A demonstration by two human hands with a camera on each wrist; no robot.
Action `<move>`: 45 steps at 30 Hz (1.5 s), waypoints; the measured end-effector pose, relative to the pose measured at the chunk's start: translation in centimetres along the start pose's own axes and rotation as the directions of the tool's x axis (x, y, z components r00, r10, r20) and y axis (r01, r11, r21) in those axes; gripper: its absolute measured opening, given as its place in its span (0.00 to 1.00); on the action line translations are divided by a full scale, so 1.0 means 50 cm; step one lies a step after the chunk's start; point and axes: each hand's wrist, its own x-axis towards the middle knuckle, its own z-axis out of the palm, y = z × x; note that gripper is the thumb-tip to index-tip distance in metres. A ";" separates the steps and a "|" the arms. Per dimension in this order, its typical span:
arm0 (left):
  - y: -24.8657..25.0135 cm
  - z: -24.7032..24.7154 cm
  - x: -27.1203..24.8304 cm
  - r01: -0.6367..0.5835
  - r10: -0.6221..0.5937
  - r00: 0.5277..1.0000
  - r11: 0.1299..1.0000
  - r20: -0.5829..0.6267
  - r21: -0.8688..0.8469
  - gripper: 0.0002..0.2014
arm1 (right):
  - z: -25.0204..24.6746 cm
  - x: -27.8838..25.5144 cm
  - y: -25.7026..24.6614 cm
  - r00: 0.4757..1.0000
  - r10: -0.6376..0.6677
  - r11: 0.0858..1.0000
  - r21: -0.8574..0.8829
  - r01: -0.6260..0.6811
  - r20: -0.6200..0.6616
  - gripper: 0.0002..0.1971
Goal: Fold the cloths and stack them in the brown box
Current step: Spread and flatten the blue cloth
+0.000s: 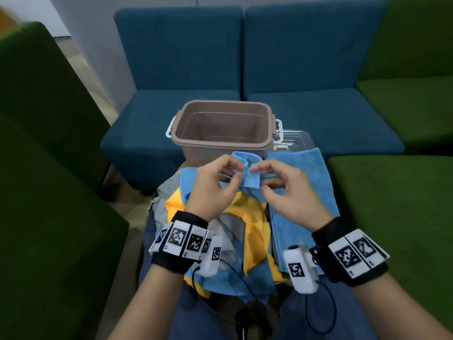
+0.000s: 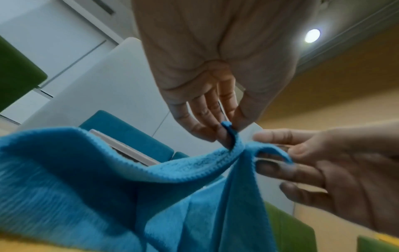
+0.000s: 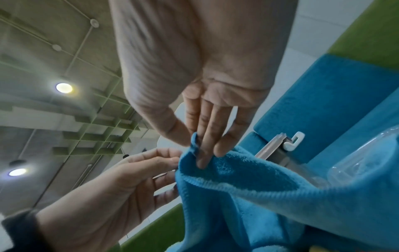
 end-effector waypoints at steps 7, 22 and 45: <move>0.009 0.012 -0.019 0.006 -0.008 0.999 0.999 0.050 0.053 0.05 | 0.016 -0.004 0.013 0.989 -0.031 0.984 -0.178 0.005 -0.144 0.04; 0.021 0.023 -0.016 -0.069 0.070 0.998 0.989 -0.005 0.132 0.05 | -0.001 0.011 0.032 0.992 -0.103 0.904 -0.423 0.065 -0.068 0.03; 0.129 -0.136 0.132 -0.314 0.395 0.887 0.895 -0.238 0.316 0.06 | -0.189 0.149 -0.066 0.757 -0.458 0.796 -0.595 0.115 -0.466 0.05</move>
